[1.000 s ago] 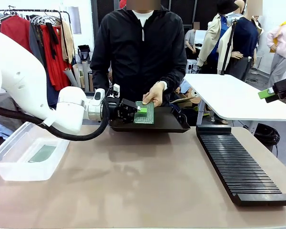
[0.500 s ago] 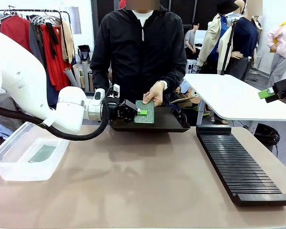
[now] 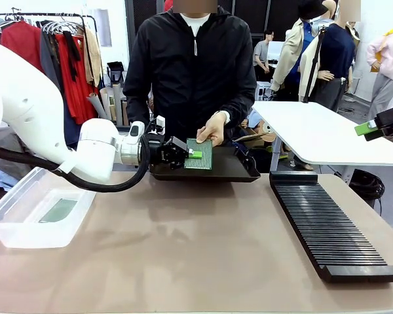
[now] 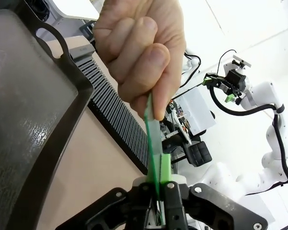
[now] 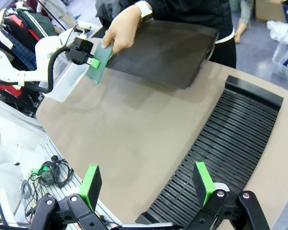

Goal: Sort PCBs into racks and boxes based on the side picked up.
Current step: Pick up the Blank PCB handed by the Human, then if the short side of the Blank PCB is picked up, insert it into the PCB Rack ; if the long side is picked up, place it in the Organizing box.

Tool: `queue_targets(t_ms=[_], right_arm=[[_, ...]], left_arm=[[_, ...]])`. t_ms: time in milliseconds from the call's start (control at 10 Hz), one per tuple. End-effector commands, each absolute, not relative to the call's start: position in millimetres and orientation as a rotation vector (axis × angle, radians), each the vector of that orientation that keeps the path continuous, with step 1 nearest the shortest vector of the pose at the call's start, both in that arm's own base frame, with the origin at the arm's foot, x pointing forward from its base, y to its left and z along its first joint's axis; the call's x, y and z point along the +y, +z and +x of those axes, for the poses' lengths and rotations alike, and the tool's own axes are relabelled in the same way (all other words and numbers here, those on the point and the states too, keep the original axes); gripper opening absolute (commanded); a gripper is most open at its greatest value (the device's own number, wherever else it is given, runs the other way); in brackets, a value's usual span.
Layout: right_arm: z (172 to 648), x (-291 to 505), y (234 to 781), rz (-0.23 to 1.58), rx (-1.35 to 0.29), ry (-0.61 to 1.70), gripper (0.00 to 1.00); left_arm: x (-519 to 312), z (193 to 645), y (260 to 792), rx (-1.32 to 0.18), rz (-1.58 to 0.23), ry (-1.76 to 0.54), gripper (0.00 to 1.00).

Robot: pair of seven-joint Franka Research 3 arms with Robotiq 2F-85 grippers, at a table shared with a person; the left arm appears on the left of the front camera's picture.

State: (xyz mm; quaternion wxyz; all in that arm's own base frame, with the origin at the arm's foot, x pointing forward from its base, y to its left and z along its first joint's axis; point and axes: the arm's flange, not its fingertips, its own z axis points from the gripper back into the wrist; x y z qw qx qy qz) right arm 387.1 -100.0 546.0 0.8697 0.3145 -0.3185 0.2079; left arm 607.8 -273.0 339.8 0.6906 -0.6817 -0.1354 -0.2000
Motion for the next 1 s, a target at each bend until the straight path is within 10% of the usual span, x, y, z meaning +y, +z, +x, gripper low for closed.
queue_targets(t_ms=[0,900], right_arm=[[387.9,-99.1,545.6,0.659,-0.682,0.432,1.00],[387.9,-99.1,545.6,0.659,-0.682,0.432,1.00]], left_arm=[[-273.2,607.9,340.1,-0.323,-1.525,-0.450,0.00],[-273.2,607.9,340.1,-0.323,-1.525,-0.450,0.00]])
